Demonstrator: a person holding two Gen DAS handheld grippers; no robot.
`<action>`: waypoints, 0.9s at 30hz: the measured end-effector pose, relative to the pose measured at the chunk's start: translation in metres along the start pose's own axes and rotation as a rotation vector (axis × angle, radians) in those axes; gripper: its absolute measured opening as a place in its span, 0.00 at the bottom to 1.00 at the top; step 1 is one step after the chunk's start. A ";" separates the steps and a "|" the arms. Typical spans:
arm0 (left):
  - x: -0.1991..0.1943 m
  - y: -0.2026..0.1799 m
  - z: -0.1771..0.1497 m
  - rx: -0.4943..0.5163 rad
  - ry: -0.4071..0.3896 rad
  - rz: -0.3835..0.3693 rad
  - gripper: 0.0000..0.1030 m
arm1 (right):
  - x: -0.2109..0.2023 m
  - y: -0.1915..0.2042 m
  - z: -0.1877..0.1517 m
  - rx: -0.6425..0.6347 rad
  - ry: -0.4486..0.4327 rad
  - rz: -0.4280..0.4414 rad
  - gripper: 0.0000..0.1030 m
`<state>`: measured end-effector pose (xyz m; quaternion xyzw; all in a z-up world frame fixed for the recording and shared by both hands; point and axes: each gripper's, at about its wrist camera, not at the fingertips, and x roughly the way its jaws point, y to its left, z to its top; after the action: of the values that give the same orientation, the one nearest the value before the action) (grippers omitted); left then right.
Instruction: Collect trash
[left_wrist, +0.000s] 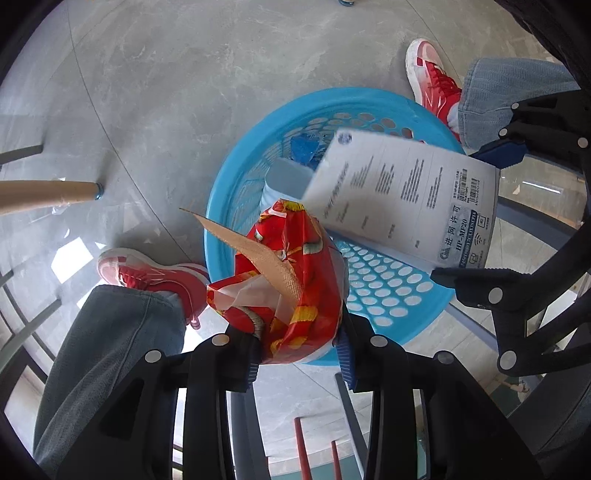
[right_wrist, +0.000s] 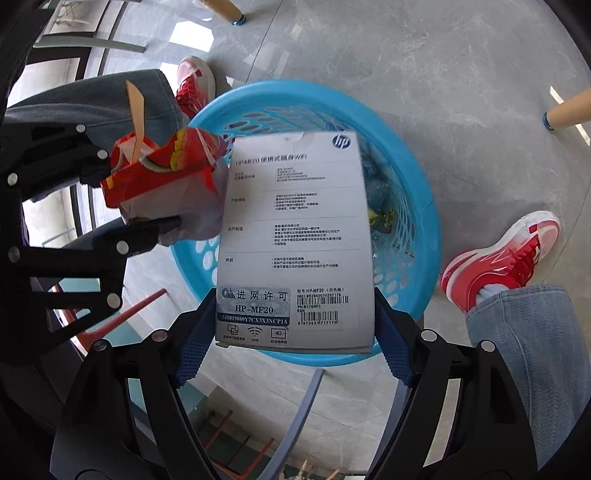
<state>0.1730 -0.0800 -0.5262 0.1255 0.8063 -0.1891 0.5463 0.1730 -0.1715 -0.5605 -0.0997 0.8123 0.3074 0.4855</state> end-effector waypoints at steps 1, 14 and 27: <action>0.000 -0.001 -0.001 0.002 -0.001 0.001 0.32 | 0.001 -0.001 0.000 0.003 0.005 0.004 0.72; -0.002 -0.010 -0.007 0.050 0.007 0.018 0.37 | -0.001 -0.008 -0.006 0.040 0.038 -0.038 0.79; -0.057 -0.011 -0.034 0.025 -0.147 0.038 0.72 | -0.044 0.003 -0.030 0.071 -0.074 -0.082 0.83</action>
<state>0.1617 -0.0747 -0.4605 0.1334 0.7590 -0.1973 0.6060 0.1721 -0.1936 -0.5114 -0.1043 0.7995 0.2616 0.5306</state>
